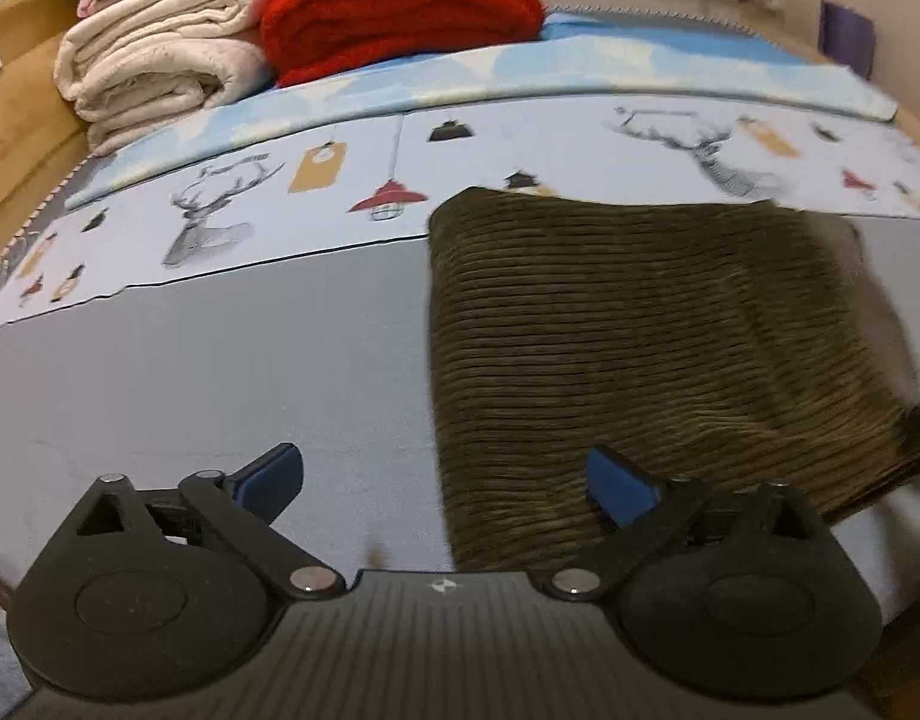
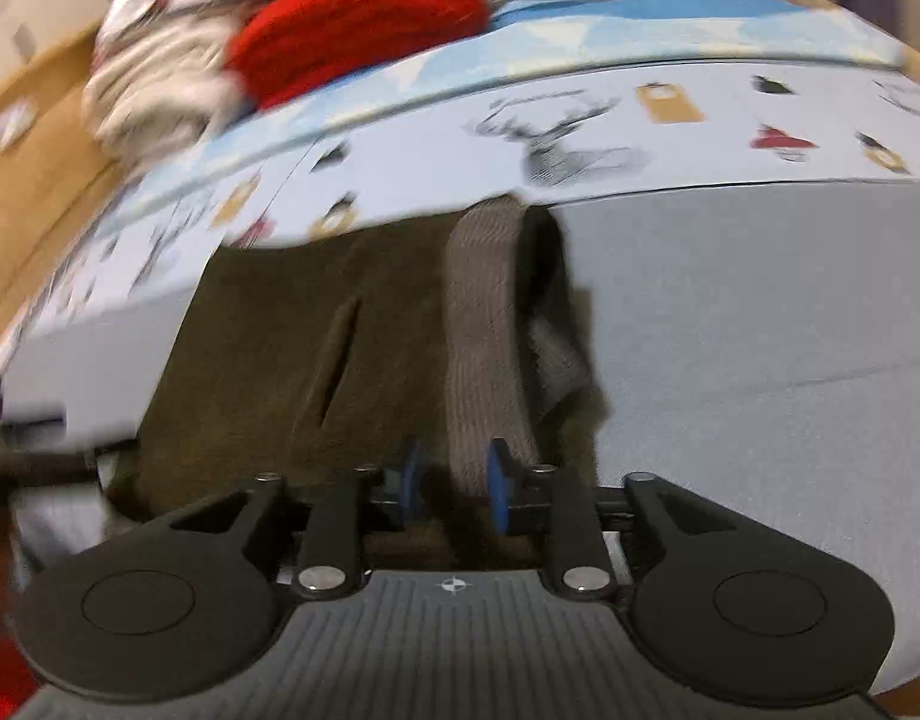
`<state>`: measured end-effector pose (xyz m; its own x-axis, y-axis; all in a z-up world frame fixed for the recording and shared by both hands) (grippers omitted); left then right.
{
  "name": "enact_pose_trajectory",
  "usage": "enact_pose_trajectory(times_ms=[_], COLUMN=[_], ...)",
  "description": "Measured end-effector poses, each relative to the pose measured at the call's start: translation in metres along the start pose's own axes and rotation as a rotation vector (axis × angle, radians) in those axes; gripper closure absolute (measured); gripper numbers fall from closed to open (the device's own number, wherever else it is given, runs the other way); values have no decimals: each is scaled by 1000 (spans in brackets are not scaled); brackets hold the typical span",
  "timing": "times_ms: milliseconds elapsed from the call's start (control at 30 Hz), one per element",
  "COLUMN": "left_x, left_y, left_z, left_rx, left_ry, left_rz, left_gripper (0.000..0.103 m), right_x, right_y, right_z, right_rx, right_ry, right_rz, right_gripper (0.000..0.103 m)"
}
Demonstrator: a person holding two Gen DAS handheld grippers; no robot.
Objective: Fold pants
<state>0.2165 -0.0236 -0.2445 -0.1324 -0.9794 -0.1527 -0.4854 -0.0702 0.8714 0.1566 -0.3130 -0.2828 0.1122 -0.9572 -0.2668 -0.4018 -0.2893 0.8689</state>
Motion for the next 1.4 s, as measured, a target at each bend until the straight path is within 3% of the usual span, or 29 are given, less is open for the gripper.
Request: enact_pose_trajectory(times_ms=[67, 167, 233, 300, 367, 400, 633, 700, 767, 833, 867, 900, 933, 967, 1100, 1267, 1400], left_x=[12, 11, 3, -8, -17, -20, -24, -22, -18, -21, -24, -24, -21, -19, -7, -8, -2], left_y=[-16, -20, -18, -17, -20, -22, -57, -72, -93, -107, -109, -106, -101, -96, -90, -108, -124], left_z=[8, 6, 1, -4, -10, -12, -31, -33, -32, -33, -35, -39, -45, -50, -61, -100, -143], left_rx=[-51, -66, -98, -127, -153, -164, -244, -286, -364, -421, -437, -416, -392, -374, -311, -293, -254], left_ry=[-71, -31, 24, 90, 141, 157, 169, 167, 168, 236, 287, 300, 284, 269, 181, 219, 194], left_rz=[-33, -13, 65, 133, 171, 178, 211, 233, 259, 317, 346, 382, 428, 394, 315, 322, 286], left_gripper=[0, 0, 0, 0, 0, 0, 0, 0, 0, 0, 9, 40, 44, 52, 57, 59, 59], right_x=[-7, -8, 4, 17, 34, 41, 52, 50, 52, 59, 57, 52, 47, 43, 39, 40, 51], right_y=[-18, -11, 3, 17, 24, 23, -34, -47, -56, -60, -59, -56, -53, -50, -46, -49, -70], right_z=[7, 0, -8, -13, -21, -24, -35, -38, -40, -39, -40, -41, -42, -43, -52, -86, -122], right_rx=[-35, -22, 10, 89, 167, 179, -7, -32, -61, -96, -92, -84, -72, -63, -28, 41, 59], right_ry=[90, 71, -61, -180, -284, -310, -337, -315, -335, -412, -420, -413, -397, -368, -363, -321, -346], right_rz=[66, 62, -13, -79, -54, -37, 18, 23, -3, -71, -98, -131, -121, -108, -91, -44, -47], right_gripper=[68, 66, 57, 34, 18, 16, 15, 4, 1, 1, 13, 27, 31, 38, 48, 50, 50])
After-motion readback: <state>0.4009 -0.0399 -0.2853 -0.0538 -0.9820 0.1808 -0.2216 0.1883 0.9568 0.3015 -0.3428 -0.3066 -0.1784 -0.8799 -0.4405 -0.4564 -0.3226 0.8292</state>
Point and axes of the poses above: each gripper's, at about its wrist camera, not at the fingertips, and y roughly against the way its jaws point, x to its right, z to its underside, the point moved 7 cm from there along -y, roughly the way its jaws point, and after that the axes turned 10 degrees about -x, right-handed, at the moved point
